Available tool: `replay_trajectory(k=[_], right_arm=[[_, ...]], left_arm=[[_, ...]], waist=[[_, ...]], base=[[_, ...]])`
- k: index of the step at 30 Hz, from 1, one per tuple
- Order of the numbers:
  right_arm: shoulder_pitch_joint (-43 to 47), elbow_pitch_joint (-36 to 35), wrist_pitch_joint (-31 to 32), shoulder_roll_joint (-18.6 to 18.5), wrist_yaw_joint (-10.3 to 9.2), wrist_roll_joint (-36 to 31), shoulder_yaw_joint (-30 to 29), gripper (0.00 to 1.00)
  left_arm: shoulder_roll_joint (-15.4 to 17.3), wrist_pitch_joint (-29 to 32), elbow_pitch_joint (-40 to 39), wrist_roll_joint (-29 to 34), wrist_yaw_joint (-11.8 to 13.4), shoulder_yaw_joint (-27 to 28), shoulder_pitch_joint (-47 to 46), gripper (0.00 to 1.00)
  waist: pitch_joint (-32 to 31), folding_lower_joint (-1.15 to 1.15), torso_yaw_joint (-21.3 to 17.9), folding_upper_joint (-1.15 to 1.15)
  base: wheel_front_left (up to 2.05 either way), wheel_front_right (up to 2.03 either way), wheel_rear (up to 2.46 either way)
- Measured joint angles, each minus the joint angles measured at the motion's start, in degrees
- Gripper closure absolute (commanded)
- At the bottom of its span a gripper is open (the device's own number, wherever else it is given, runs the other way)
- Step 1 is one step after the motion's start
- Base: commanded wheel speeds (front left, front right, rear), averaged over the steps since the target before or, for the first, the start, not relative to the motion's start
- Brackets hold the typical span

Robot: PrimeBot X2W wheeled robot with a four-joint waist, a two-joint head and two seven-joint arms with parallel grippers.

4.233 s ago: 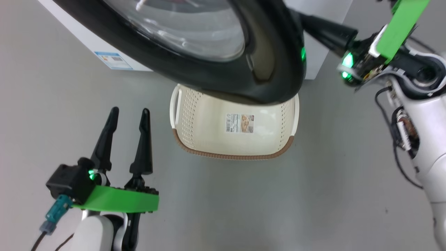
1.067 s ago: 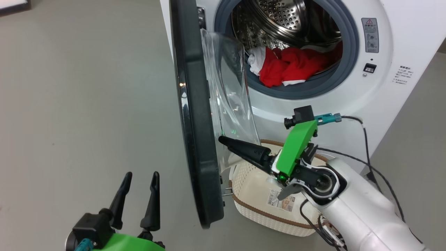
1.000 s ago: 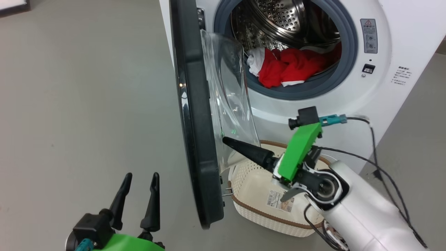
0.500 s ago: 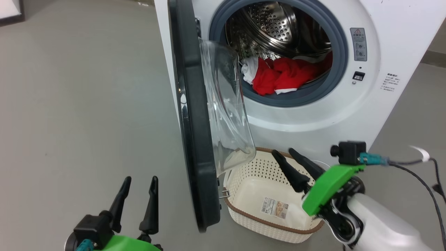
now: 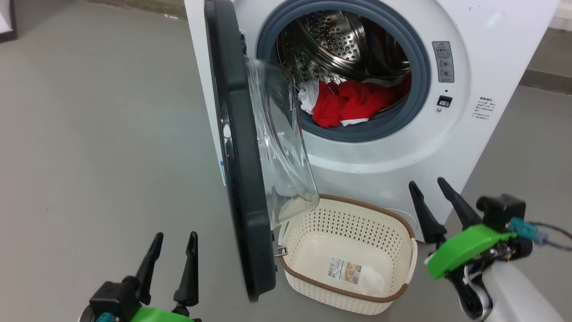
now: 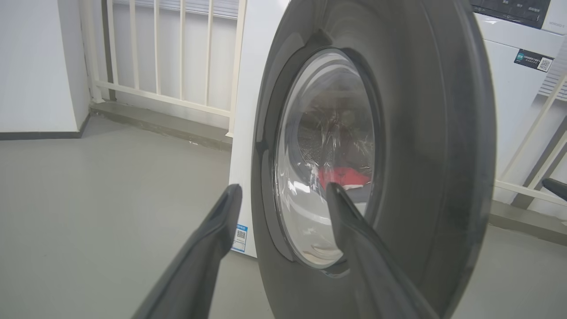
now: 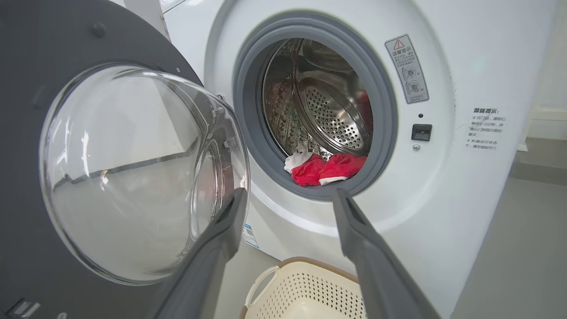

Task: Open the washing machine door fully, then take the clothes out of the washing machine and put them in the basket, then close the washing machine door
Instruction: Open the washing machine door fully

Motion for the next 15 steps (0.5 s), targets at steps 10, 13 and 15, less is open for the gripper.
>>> replay_trajectory(k=[10,13,15], right_arm=[[11.7,-10.4,-0.2,7.3,0.01,-15.7,-15.3,0.00],[13.5,-11.1,-0.2,8.0,0.01,-16.9,-15.3,0.00],[13.7,-11.2,-0.2,8.0,0.01,-17.0,-15.3,0.00]], left_arm=[[0.0,0.0,0.0,0.9,-0.1,0.0,0.0,0.00],[0.0,0.0,0.0,1.0,-0.1,0.1,0.0,0.00],[0.0,0.0,0.0,1.0,-0.1,0.2,0.0,0.00]], waist=[[-0.1,0.00,-0.1,0.00],[0.0,0.00,-0.2,0.00],[0.0,0.00,-0.3,0.00]], base=[[0.00,0.00,0.00],[0.00,0.00,0.00],[0.00,0.00,0.00]])
